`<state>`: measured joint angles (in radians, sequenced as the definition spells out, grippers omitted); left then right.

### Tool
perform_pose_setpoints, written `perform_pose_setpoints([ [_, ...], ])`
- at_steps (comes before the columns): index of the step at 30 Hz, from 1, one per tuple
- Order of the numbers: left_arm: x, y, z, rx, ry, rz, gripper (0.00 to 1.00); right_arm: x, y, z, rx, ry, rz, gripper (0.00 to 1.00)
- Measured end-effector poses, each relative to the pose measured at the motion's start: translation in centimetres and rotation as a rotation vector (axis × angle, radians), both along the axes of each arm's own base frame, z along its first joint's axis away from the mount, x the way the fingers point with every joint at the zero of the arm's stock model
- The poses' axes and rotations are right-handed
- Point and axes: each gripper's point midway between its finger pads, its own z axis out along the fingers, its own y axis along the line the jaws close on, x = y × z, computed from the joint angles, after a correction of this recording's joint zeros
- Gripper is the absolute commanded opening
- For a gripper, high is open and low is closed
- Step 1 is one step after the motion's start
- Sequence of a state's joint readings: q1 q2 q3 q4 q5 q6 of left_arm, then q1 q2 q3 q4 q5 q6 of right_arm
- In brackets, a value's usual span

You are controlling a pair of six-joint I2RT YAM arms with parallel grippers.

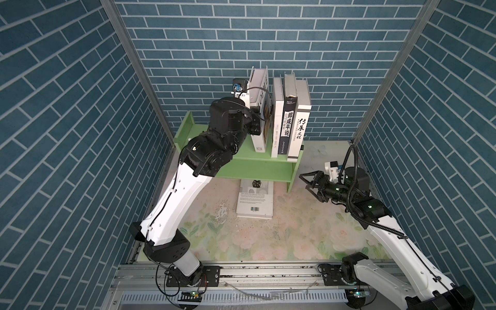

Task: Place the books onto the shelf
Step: 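Place the LOEWE book against the white book on the shelf with the left gripper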

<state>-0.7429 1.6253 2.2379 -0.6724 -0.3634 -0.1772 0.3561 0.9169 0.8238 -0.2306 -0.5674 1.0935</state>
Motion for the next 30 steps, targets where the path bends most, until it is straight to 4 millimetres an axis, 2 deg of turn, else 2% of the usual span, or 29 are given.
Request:
perform_pose_setpoints([
  [3,0.4,-0.6,-1.2,-0.001,0.027,-0.008,0.26,-0.1,-0.2,-0.1,-0.005,0.003,-0.007,0.88],
  [19,1.2,-1.5,-1.1,-0.069,0.061,-0.016,0.27,-1.0,-0.9,-0.4,-0.020,0.019,-0.027,0.88],
  [28,0.5,-2.5,-1.0,-0.034,0.065,-0.046,0.36,-1.2,-1.1,-1.6,-0.031,0.048,-0.028,0.88],
  [30,0.3,-2.7,-1.0,-0.031,0.064,-0.051,0.41,-1.2,-1.1,-1.7,-0.031,0.050,-0.028,0.88],
])
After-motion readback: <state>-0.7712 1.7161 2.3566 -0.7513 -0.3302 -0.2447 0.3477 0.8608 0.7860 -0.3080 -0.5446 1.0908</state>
